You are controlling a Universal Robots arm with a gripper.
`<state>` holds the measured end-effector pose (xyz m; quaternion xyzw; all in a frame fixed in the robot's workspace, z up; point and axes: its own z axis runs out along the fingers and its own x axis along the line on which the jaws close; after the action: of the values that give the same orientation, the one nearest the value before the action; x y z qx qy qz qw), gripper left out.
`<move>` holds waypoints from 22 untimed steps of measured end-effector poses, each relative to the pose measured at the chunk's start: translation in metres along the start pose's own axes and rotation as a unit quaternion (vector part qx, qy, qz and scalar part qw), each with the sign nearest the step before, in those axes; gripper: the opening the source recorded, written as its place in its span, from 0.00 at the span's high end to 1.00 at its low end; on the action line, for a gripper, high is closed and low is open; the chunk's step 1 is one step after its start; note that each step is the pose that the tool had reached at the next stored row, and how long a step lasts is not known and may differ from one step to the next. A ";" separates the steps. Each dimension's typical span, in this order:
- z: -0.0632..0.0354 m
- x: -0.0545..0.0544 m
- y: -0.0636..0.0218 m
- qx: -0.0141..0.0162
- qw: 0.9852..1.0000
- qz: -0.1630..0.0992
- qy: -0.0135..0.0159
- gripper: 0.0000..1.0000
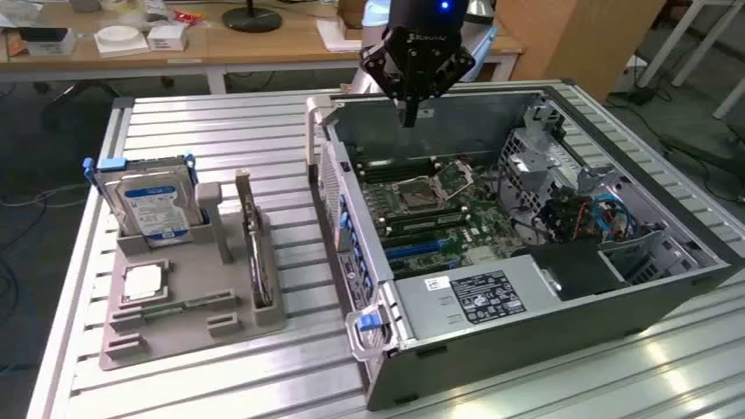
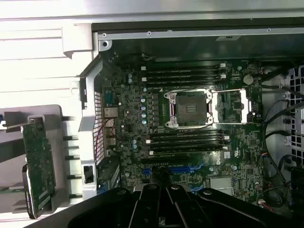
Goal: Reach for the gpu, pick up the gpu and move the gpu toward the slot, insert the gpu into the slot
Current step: 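Reach for the gpu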
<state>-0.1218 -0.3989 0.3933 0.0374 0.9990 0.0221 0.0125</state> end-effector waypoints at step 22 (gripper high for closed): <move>-0.0003 0.010 -0.0009 0.000 1.000 0.000 0.000 0.90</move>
<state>-0.1323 -0.3990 0.3933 0.0374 0.9990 0.0221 0.0125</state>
